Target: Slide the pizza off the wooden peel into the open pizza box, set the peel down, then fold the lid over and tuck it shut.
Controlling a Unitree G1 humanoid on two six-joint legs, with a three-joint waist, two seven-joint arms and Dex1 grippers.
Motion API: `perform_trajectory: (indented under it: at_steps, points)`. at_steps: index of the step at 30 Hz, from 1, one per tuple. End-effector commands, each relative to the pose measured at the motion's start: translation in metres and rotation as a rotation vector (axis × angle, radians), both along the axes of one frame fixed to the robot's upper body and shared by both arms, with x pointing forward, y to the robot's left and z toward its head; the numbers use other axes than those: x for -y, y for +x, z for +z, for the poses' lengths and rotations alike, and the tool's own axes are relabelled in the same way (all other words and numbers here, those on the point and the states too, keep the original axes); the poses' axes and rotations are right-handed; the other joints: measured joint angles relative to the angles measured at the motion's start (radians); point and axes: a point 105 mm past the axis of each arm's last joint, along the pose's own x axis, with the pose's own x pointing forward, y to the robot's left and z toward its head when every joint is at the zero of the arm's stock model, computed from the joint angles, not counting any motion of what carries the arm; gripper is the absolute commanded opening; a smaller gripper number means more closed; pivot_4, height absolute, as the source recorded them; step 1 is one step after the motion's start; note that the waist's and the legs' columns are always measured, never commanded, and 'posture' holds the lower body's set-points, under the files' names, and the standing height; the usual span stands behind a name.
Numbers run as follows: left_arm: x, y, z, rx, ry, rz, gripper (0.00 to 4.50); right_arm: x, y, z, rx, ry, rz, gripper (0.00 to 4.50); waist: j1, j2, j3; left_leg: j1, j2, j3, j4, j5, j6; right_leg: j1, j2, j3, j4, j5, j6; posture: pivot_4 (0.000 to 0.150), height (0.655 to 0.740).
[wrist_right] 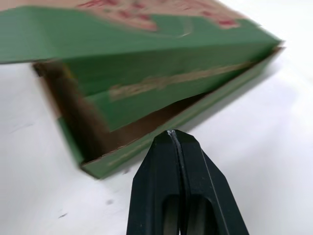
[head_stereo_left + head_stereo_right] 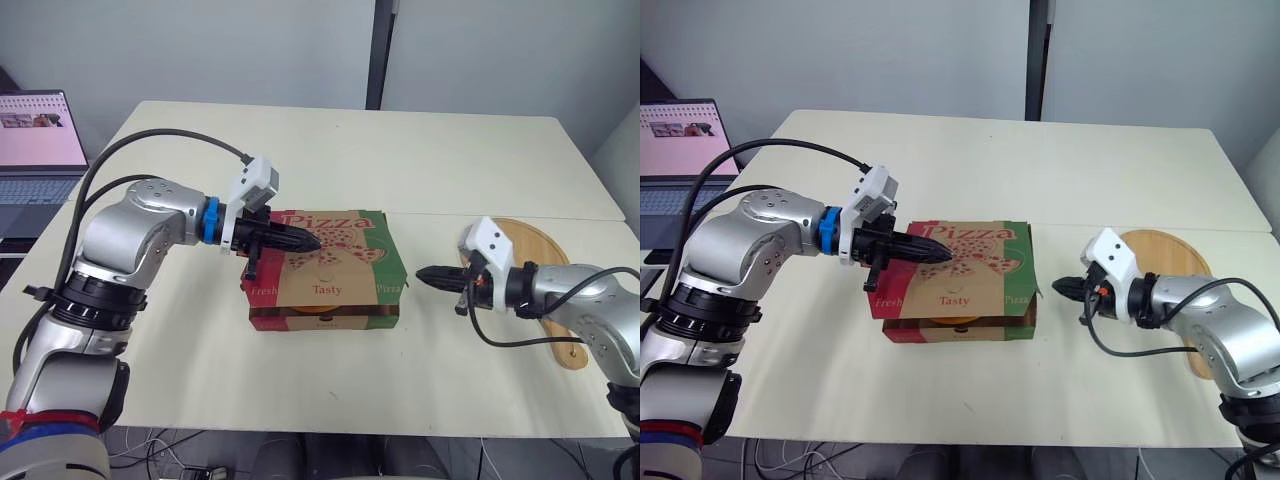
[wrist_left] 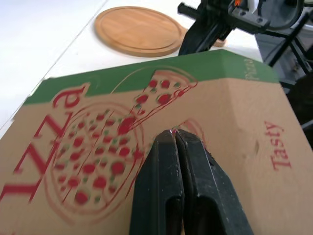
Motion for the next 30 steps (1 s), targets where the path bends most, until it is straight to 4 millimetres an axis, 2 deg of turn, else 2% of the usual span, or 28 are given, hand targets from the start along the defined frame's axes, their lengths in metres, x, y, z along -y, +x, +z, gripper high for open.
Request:
perform_trajectory:
  at_steps: [1,7,16,24,30]
  points:
    - [0.003,0.000,0.009,0.043,0.002,-0.025,0.06,-0.015,-0.007,0.008,0.034,0.035,0.062,0.00,0.000,0.000,0.000,0.000,0.000,0.000,0.000,0.000,0.000,0.000,0.000,0.000,0.000,0.000,0.000,0.150,0.7368]
    - [0.010,0.002,0.005,0.040,0.006,-0.049,0.06,-0.025,-0.010,0.001,-0.019,0.096,0.068,0.00,0.005,0.000,0.000,-0.001,0.000,-0.002,0.002,0.000,0.000,0.001,0.000,0.000,0.001,0.000,0.000,0.150,0.7368]
    - [0.015,0.000,-0.010,0.014,0.040,-0.072,0.06,-0.026,-0.011,0.000,-0.014,0.099,0.063,0.00,0.004,0.000,0.000,-0.001,0.000,-0.006,0.002,0.000,0.000,0.001,0.000,-0.001,0.002,0.000,0.000,0.150,0.7368]
    - [0.018,0.002,-0.032,-0.022,0.113,-0.080,0.06,-0.023,-0.017,-0.012,-0.031,0.070,0.055,0.00,0.005,0.000,0.000,-0.001,0.000,-0.006,0.002,0.000,0.000,0.001,0.001,-0.001,0.002,0.000,0.000,0.150,0.7368]
    - [0.013,0.002,-0.045,-0.035,0.163,-0.075,0.06,-0.013,-0.023,-0.018,-0.033,0.030,0.049,0.00,0.005,0.000,0.000,-0.001,-0.001,-0.006,0.002,0.000,0.000,0.001,0.001,-0.001,0.002,0.000,0.000,0.150,0.7368]
